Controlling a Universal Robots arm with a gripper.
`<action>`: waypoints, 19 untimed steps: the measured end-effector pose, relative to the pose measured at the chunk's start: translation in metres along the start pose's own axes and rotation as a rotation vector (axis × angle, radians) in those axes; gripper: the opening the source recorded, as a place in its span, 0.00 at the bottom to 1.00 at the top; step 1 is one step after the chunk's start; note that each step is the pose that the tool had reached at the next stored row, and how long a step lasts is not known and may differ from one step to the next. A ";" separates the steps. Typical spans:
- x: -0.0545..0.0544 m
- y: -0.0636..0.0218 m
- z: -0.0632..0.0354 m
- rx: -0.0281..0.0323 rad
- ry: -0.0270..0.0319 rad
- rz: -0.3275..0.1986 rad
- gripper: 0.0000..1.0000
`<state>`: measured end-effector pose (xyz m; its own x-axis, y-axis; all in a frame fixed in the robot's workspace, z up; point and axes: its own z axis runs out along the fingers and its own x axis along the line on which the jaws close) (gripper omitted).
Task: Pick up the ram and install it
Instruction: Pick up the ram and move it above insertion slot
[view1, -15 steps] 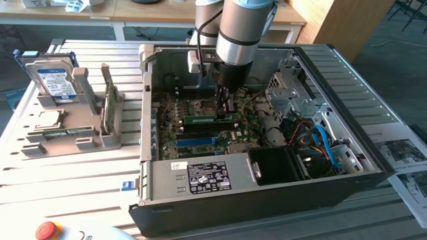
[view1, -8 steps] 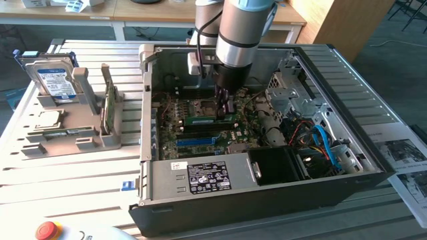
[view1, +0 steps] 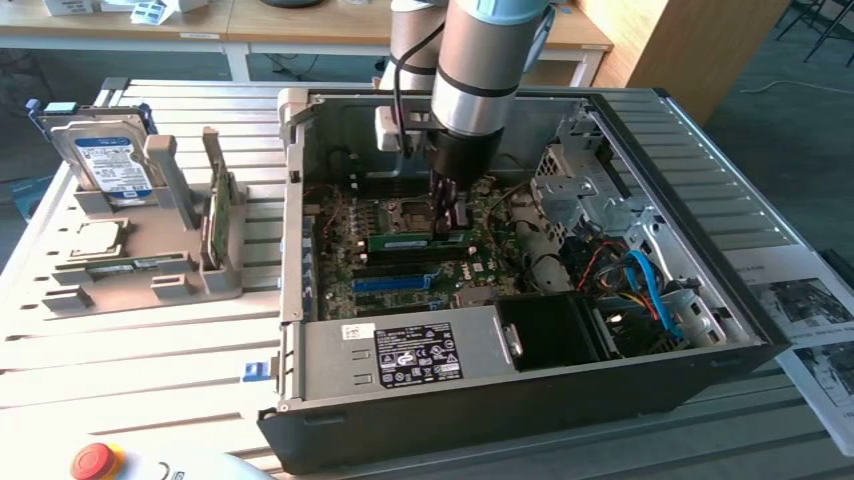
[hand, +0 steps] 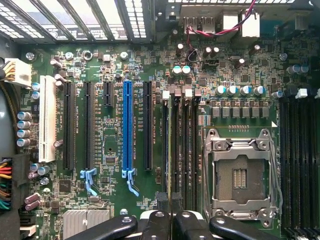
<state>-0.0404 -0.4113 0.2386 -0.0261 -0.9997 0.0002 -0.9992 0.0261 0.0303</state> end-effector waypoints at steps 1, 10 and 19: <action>0.000 0.0000 0.0002 0.0001 -0.0001 0.000 0.12; 0.000 -0.0002 0.0007 0.0000 0.0000 0.000 0.12; 0.000 -0.0015 0.0008 0.0000 0.0000 0.000 0.12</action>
<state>-0.0389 -0.4113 0.2378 -0.0262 -0.9997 0.0002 -0.9992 0.0262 0.0302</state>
